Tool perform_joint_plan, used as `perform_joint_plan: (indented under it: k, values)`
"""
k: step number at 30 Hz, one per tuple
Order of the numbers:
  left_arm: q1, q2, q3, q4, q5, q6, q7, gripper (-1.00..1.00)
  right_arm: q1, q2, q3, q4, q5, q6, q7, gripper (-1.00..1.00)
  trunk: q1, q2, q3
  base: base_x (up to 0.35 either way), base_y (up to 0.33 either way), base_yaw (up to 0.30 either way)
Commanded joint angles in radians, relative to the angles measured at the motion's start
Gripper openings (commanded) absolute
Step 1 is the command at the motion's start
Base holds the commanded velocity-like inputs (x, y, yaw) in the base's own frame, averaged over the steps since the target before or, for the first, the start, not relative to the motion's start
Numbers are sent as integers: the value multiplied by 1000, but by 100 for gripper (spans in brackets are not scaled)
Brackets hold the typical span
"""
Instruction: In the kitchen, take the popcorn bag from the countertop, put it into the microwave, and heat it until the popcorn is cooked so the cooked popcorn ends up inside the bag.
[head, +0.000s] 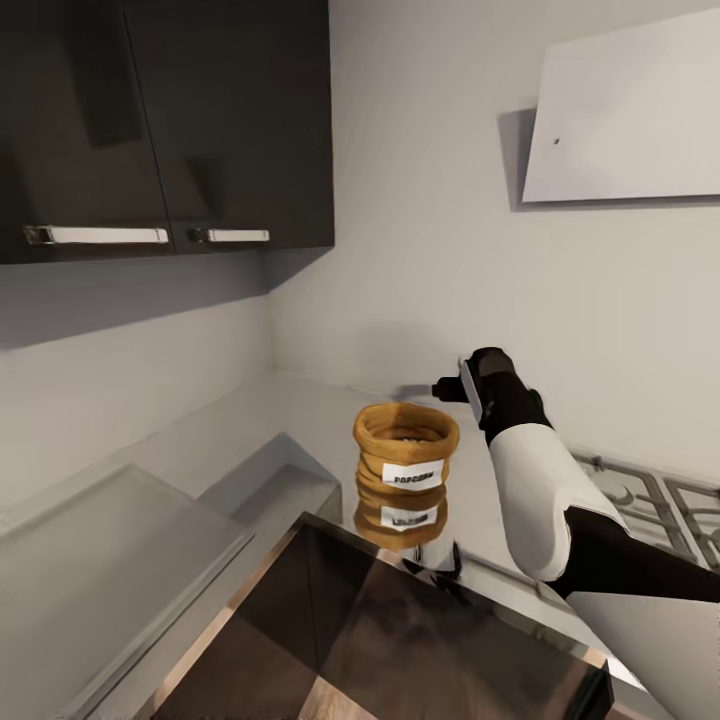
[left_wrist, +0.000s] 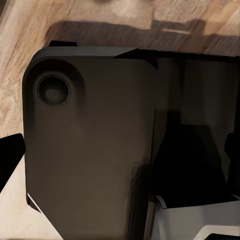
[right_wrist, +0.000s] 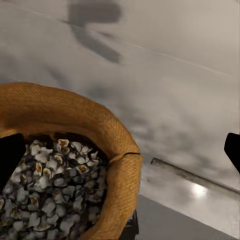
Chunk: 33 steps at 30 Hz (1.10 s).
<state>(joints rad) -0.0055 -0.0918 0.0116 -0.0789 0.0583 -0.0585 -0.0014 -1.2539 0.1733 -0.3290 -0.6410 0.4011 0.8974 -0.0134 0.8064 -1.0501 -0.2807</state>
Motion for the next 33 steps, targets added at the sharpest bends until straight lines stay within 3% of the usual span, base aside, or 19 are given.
perform_joint_plan:
  k: [1, 20, 25, 33]
  values:
    - [-1, 0, 1, 1, 6, -3, 0, 100, -1, 1, -5, 0, -2, 2, -2, 100, 0, -1, -1, 0, 0, 274]
    - [0, 0, 1, 1, 6, -3, 0, 100, 2, -10, -10, 20, -9, 4, -7, 100, 0, -1, -1, 0, 0, 44]
    - [0, 0, 1, 1, 6, -3, 0, 100, 51, -14, -11, 81, -9, -74, -7, 100, 0, -1, -1, 0, 0, 0]
    - [-1, 0, 1, 1, 6, -3, 0, 100, 88, -51, -13, 84, -10, -108, -7, 100, 0, -1, -1, 0, 0, 0]
